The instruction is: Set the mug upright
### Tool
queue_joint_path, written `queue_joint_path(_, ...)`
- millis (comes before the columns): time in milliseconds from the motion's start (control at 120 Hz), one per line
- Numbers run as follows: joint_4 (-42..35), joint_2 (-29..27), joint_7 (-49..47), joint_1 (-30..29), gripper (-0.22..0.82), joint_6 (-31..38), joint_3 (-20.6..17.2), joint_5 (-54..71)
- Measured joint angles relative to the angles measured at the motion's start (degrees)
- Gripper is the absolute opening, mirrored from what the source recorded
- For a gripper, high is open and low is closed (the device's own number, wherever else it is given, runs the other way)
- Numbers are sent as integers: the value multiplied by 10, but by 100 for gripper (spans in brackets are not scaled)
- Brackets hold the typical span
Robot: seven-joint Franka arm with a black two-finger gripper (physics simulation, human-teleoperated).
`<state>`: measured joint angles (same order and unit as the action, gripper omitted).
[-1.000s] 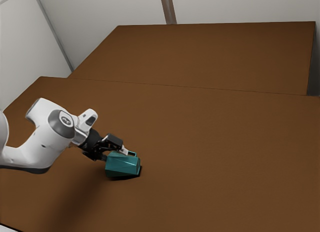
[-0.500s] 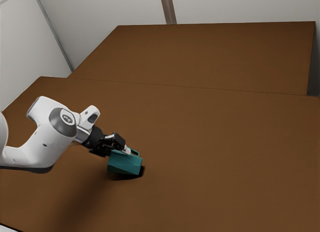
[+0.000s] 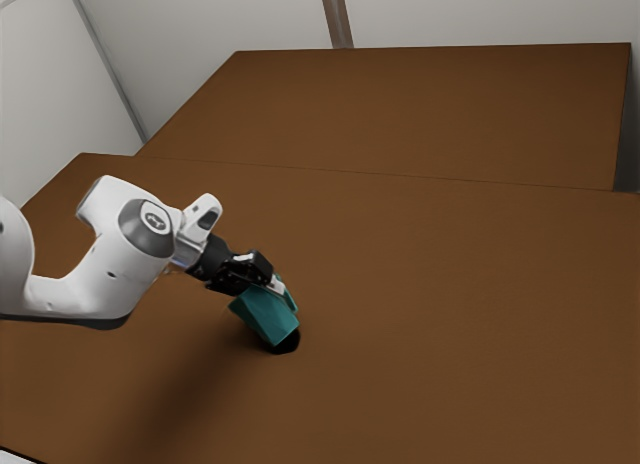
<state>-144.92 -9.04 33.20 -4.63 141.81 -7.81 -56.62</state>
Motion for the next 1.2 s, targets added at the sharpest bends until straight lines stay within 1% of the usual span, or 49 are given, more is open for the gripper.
queue_joint_path(300, 0, 0, 0, 8, 7, 3, -13, -30)
queue_joint_path(467, 3, 0, 0, 12, -2, 5, -21, -44)
queue_joint_path(758, 13, 6, -1, 25, -14, 13, -26, -57)
queue_joint_path(950, 28, 22, -6, 26, -17, 17, -26, -59)
queue_joint_path(1200, 36, 20, -7, 26, -18, 16, -26, -57)
